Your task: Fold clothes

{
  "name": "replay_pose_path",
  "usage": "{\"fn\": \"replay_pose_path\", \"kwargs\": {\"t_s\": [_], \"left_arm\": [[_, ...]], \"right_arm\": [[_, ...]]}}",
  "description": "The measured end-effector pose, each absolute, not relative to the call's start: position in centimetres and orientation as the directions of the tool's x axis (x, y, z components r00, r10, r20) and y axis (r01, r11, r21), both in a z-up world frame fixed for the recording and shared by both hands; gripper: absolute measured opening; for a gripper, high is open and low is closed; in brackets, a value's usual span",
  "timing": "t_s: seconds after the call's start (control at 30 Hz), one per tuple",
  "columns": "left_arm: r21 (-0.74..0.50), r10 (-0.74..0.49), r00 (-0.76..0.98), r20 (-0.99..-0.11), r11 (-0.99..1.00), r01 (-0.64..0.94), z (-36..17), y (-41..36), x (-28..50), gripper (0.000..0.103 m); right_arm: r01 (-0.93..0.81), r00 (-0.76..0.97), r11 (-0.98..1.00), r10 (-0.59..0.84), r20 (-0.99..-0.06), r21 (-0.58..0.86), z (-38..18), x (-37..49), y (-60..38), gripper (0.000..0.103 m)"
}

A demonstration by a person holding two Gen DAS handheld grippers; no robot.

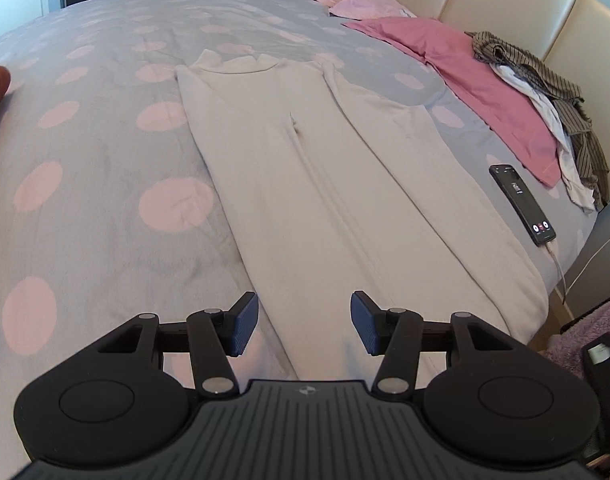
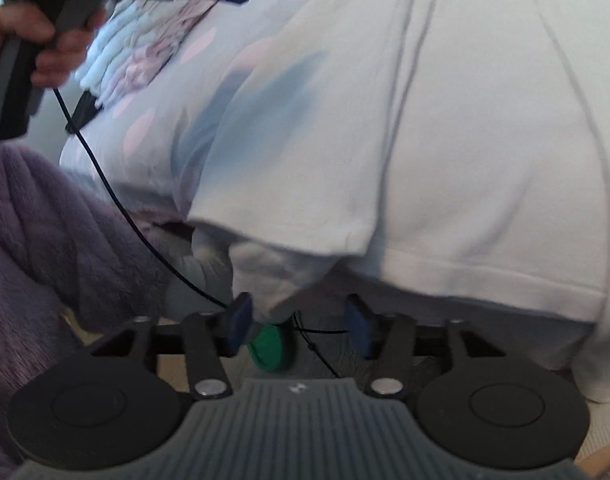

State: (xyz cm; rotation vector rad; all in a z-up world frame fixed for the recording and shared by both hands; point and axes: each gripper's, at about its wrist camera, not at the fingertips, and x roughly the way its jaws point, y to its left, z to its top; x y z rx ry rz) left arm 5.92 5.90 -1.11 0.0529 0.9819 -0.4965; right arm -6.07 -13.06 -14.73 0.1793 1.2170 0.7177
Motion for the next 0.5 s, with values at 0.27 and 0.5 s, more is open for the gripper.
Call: {"fn": "replay_pose_path", "kwargs": {"t_s": [0.27, 0.5], "left_arm": [[-0.195, -0.372, 0.498, -0.783, 0.908, 0.372, -0.5, 7.0, 3.8, 0.049], [-0.193, -0.366, 0.517, -0.774, 0.913, 0.359, 0.0, 7.4, 3.2, 0.049]], "right_arm": [[-0.352, 0.145, 0.737, 0.652, -0.744, 0.577, -14.4, -6.4, -12.6, 0.004], [-0.385, 0.103, 0.595, 0.787, -0.608, 0.705, -9.6, -8.3, -15.4, 0.004]]}}
